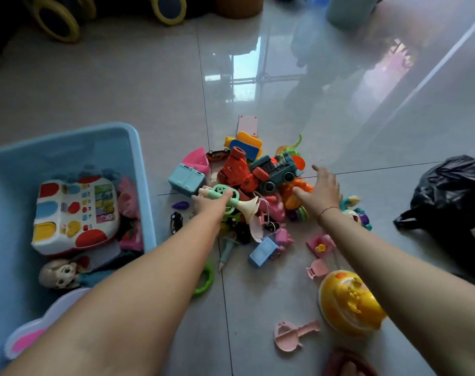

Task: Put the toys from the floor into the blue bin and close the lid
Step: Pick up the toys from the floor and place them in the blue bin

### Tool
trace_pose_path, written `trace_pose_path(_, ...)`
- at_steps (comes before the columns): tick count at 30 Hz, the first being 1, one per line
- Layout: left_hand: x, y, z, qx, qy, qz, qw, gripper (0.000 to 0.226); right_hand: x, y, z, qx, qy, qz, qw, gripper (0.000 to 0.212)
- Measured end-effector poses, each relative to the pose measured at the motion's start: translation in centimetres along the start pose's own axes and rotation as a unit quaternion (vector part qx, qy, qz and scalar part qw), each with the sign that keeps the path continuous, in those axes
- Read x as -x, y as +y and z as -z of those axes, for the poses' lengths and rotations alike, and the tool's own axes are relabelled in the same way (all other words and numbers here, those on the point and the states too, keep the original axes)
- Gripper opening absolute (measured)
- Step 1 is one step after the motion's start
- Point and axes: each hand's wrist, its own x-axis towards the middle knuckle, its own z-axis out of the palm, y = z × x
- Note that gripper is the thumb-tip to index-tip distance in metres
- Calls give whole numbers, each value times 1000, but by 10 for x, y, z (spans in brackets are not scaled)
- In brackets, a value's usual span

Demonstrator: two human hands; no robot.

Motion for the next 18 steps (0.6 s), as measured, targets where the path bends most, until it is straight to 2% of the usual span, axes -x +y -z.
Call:
trace_pose_path(4,-2,4,0,38,-22,-3,999,71,-21,-18,1,-50,-66,47,995,75)
trace_pose_path(6,0,6,-2,47,-22,-3,999,65,-29,-30,0,-110,-115,42,986,80)
trace_pose_path(8,3,9,-3,69,-20,-1,997,60,-37,-39,-3,-139,-115,19,983,85)
trace_pose_path(11,8,12,-2,77,2,-6,997,44,-41,-39,-12,-108,-102,-3,989,90)
trace_pose_path(14,10,13,2,72,-7,-30,997,37,-30,-31,-17,-81,-152,-16,985,71)
trace_pose_path(16,16,18,7,72,-21,-55,996,38,-22,-29,-19,-45,-160,6,986,73)
trace_pose_path(18,24,26,18,89,-37,-72,993,40,-17,-26,-22,-5,-175,36,984,65)
